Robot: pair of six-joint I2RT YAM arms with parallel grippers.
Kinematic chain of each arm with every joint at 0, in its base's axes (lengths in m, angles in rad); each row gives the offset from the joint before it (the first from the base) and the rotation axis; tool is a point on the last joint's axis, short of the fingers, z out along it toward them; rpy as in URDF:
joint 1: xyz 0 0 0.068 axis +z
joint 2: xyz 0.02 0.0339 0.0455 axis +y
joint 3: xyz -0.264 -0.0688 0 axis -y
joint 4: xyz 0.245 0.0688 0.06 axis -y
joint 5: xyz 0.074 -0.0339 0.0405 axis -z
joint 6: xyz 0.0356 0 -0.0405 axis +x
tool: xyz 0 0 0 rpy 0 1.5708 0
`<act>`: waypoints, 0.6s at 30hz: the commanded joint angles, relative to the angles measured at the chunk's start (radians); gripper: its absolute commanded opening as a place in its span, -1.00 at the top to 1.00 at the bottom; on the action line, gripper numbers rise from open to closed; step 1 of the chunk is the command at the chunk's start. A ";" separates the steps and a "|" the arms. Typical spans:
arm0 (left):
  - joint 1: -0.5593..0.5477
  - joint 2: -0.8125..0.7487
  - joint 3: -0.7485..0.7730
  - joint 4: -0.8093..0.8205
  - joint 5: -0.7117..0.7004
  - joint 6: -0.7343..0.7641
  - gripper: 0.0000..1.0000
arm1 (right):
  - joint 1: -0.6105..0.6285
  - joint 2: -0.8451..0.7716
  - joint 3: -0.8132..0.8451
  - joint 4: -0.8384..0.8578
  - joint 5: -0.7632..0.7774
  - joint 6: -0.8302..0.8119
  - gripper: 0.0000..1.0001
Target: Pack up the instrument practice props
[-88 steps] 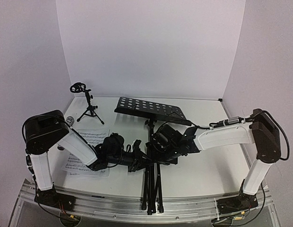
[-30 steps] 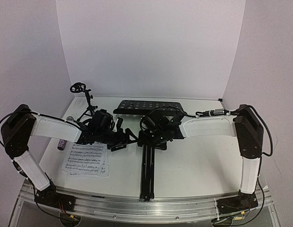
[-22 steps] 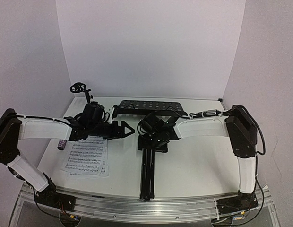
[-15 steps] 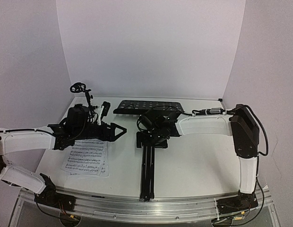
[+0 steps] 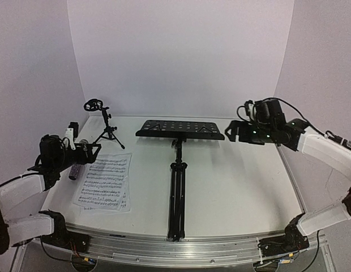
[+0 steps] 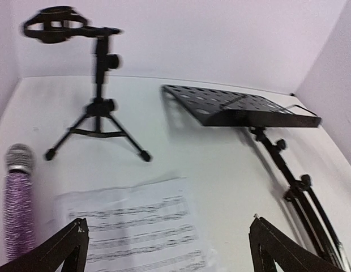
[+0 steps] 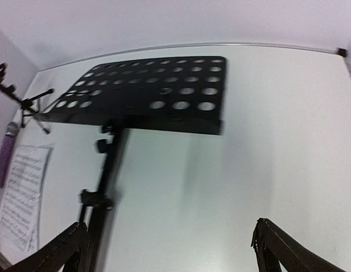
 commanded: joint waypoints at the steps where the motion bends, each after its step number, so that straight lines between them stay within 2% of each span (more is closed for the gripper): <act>1: 0.214 -0.121 -0.062 0.029 0.050 0.077 -0.99 | -0.213 -0.113 -0.269 0.148 -0.038 -0.159 -0.97; 6: 0.336 -0.188 -0.120 -0.030 0.048 0.140 -0.99 | -0.430 -0.246 -0.545 0.467 -0.092 -0.214 -0.97; 10: 0.364 -0.201 -0.168 -0.049 0.056 0.212 -0.99 | -0.455 -0.284 -0.687 0.656 -0.043 -0.302 -0.97; 14: 0.375 -0.193 -0.201 -0.007 -0.008 0.179 -0.99 | -0.463 -0.303 -0.781 0.751 -0.037 -0.287 -0.97; 18: 0.378 -0.189 -0.213 0.004 0.029 0.155 -0.99 | -0.464 -0.312 -0.836 0.811 -0.008 -0.269 -0.97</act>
